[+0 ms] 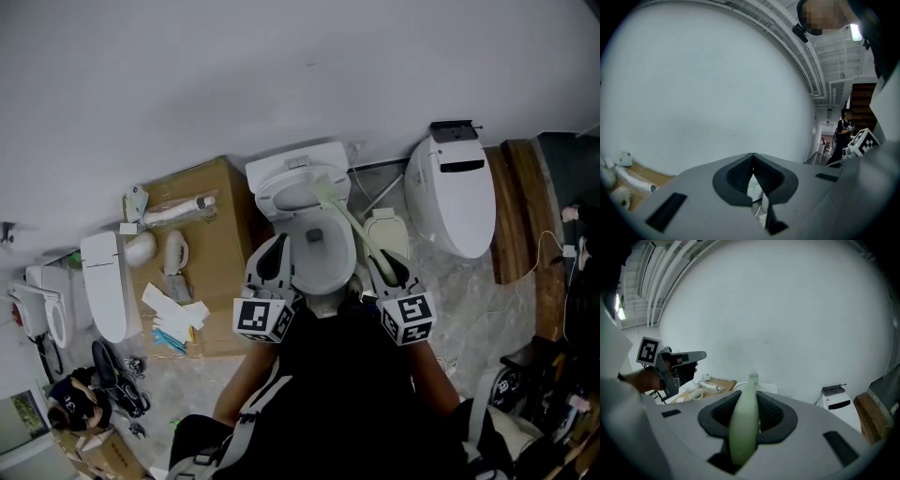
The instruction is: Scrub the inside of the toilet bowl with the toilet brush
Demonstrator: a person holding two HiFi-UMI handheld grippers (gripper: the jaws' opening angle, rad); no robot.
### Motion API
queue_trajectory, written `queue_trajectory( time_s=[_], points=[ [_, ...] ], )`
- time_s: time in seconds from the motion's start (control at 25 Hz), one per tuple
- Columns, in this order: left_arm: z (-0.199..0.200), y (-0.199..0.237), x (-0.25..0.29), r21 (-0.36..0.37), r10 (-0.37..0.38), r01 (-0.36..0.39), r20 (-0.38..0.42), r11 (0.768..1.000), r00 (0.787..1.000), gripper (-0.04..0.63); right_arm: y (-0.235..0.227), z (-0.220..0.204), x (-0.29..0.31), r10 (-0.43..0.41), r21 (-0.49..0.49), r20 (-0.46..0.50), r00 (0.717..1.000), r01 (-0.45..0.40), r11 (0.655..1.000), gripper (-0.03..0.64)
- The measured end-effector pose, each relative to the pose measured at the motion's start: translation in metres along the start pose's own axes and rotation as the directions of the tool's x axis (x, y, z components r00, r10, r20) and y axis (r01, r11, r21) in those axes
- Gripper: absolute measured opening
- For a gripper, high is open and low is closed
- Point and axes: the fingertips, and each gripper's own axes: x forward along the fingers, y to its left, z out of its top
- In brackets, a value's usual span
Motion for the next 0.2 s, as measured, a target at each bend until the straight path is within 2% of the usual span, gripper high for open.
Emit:
queue_trajectory(
  time_s=[0.2],
  points=[
    [0.0005, 0.0017, 0.0014, 0.002, -0.007, 0.007, -0.002, 1.0, 1.0, 0.006, 0.0013, 0.0014, 0.0032, -0.005, 0.0, 0.001, 1.0, 0.005, 1.0, 0.112]
  ],
)
